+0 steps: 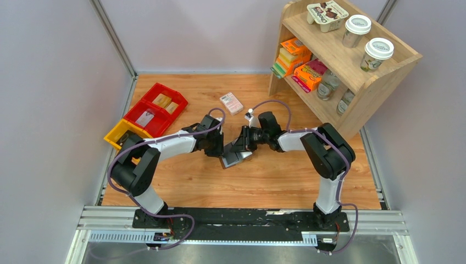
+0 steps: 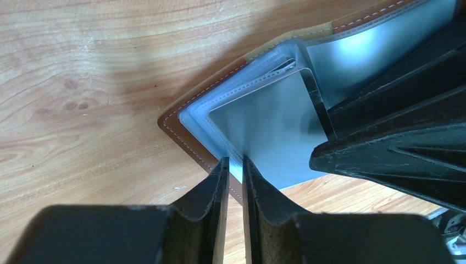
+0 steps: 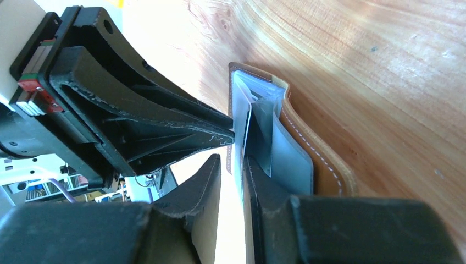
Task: Take the credit cards out of the card holder
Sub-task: Remove the credit card from the card holder.
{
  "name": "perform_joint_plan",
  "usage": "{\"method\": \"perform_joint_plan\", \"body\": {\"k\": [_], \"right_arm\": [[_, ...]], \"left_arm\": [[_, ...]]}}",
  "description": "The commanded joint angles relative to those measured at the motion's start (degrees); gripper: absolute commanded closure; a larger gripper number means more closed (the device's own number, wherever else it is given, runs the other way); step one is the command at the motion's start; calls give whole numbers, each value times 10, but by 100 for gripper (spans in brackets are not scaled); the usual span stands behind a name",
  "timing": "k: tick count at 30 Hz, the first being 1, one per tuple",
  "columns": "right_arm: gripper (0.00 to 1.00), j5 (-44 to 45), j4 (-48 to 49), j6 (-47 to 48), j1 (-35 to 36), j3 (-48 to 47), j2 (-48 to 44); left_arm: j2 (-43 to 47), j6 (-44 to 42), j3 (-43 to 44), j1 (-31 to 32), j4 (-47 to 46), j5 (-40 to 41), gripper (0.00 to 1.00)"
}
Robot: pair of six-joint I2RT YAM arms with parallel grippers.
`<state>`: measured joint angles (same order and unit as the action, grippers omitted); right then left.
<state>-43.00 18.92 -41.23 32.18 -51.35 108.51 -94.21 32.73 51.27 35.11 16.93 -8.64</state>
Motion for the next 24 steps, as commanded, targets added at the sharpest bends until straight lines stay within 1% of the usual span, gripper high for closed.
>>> {"method": "perform_joint_plan", "body": {"k": [1,7,12,15,18,23,24], "right_arm": [[77,-35,-9,8,35,-32,15],[75,-75,-20,-3,35,-58,33],[75,-86,-35,5,33,-70,28],[78,-78,-36,7,24,-63,22],[84,-68,-23,1,12,-48,14],[86,-70,-9,-3,1,-33,11],[86,-71,-3,-8,-2,-30,10]], "left_arm": [[-18,-19,-26,3,0,15,78],[-19,-23,-27,3,10,28,78],[-19,-31,-27,3,33,45,78],[-19,-31,-30,4,41,53,78],[-19,-29,-36,3,45,62,79],[-25,-34,-37,3,51,64,80],[-26,-35,-38,3,51,64,82]]}}
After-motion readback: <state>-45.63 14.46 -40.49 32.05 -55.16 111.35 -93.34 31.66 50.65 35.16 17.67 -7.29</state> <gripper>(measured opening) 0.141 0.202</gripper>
